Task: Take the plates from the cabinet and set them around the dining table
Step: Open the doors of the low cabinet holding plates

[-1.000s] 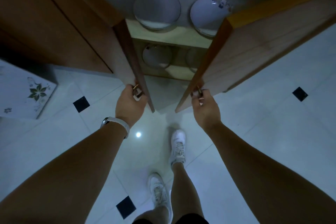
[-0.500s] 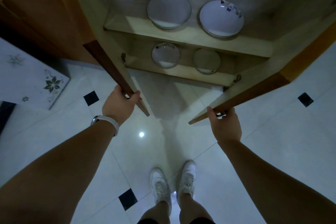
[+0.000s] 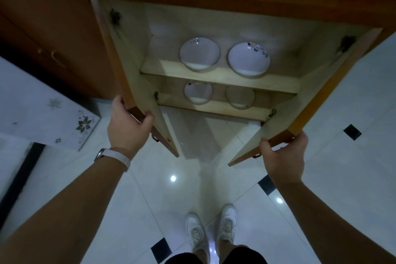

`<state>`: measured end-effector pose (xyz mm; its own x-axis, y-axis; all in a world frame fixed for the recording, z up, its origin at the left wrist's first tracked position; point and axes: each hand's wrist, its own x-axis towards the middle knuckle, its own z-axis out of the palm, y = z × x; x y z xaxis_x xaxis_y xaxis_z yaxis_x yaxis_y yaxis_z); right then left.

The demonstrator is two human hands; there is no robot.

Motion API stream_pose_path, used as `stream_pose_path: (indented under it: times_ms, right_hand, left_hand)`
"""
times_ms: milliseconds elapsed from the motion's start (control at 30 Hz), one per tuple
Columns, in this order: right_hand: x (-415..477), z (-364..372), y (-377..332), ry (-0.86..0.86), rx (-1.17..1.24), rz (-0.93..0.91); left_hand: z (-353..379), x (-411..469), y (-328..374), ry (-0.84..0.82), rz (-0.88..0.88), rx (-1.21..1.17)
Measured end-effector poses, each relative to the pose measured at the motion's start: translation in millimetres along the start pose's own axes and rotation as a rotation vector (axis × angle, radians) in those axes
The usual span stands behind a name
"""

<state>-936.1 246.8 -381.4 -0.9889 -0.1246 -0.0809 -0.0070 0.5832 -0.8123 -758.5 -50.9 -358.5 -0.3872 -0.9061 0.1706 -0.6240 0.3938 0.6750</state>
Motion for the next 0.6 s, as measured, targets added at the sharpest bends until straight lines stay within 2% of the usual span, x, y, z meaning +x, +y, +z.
stream_pose_path:
  times_ms: [100,167,267,367,467,533,600]
  right_hand:
    - [-0.6,-24.8,-30.9,0.060,0.031,-0.103]
    - [-2.0,-39.4,-47.1,0.055,-0.005,-0.162]
    - [-1.6,-60.9,-64.2,0.061,-0.207,-0.333]
    - [9.7,-75.3,-65.1,0.008,-0.582,-0.696]
    - [16.2,-83.0,-64.4,-0.143,-0.906,-0.846]
    - [15.1,-86.1,-68.3,-0.322,-1.118,-0.773]
    - [14.1,-90.5,-68.9,-0.434,-1.223,-0.712]
  left_hand:
    - [-25.4,4.7,15.4,-0.006,0.079,-0.059]
    - [-41.6,9.1,24.2,0.002,0.172,-0.012]
    - [-63.3,21.1,27.1,-0.032,0.530,0.259]
    - [-78.2,37.5,14.9,-0.161,0.821,0.468]
    - [-90.9,44.3,13.1,-0.273,0.904,0.662]
    - [-97.3,45.9,12.3,-0.399,0.904,0.814]
    - [-102.3,44.3,8.4,-0.530,0.826,0.956]
